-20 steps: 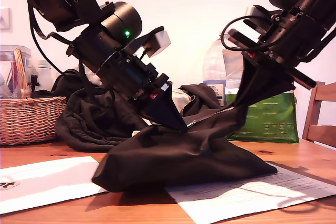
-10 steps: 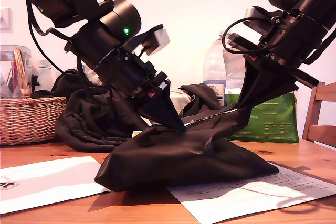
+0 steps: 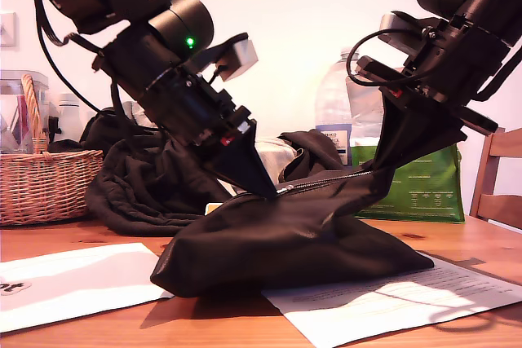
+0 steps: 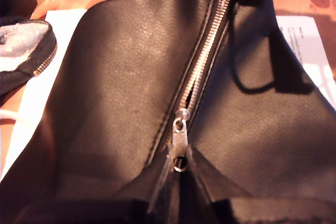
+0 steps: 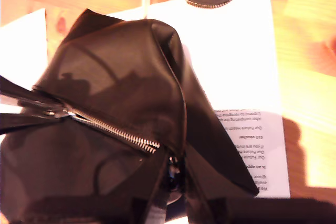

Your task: Open the zipper in the zip bag in front of you

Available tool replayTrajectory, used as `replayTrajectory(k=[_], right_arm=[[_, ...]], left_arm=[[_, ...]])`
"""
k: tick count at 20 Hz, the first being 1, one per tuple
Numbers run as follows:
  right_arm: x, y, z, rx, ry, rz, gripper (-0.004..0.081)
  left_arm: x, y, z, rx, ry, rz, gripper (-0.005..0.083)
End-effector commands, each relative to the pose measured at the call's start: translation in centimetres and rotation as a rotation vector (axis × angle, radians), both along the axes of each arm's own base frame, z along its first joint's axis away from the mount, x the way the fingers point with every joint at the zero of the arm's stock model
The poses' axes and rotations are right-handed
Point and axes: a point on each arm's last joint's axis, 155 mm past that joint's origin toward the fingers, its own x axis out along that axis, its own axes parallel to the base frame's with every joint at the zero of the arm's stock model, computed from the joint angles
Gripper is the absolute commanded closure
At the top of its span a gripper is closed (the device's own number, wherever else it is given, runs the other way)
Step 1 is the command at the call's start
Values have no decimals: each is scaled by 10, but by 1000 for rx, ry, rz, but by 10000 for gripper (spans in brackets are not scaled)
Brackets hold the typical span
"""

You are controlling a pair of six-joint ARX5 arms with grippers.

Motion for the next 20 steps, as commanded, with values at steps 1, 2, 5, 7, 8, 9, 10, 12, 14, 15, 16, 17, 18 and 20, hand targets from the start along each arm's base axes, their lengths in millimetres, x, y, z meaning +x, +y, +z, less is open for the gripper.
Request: replayTrajectory(k=[1,2,5,7,8,9,10,12,14,15,16,17,18,20], right_arm=[[5,-19,-7,-53,5,-53,783],[5,-20,-7,-53,6,-54,783],[6,-22,-7,-65,4,-61,783],[6,-23,-8,-75,2,-61,783],[5,-24,-8,-76,4,-61,783],[5,-24,-9,-77,5,-61,783],[5,-24,-9,-78,5,-60,783],[6,-27,-9,-99,-3,-57,783],[6,-31,-11,-120,-3,-69,782],[6,-32,-11,-124,-3,-72,783],[7,-34,-11,-127,-4,-76,783],[7,-35,-11,-128,-4,-80,783],[8,-37,-11,-130,-4,-83,783],[8,-38,-11,-130,-4,-87,783]], left_arm=[[-3,31,-30,82,74,58,797],[-4,32,-31,90,74,54,797],[-4,38,-35,119,72,57,797],[-3,41,-36,127,77,64,797],[-4,43,-37,134,80,67,797],[-4,45,-38,141,83,71,797],[-4,46,-39,146,86,74,797],[-5,50,-40,152,98,80,797],[-7,54,-42,161,114,85,797],[-7,56,-43,166,122,89,797],[-8,58,-44,170,129,91,797],[-9,60,-45,174,136,94,797],[-10,62,-46,179,144,97,797],[-11,65,-47,185,157,101,797]])
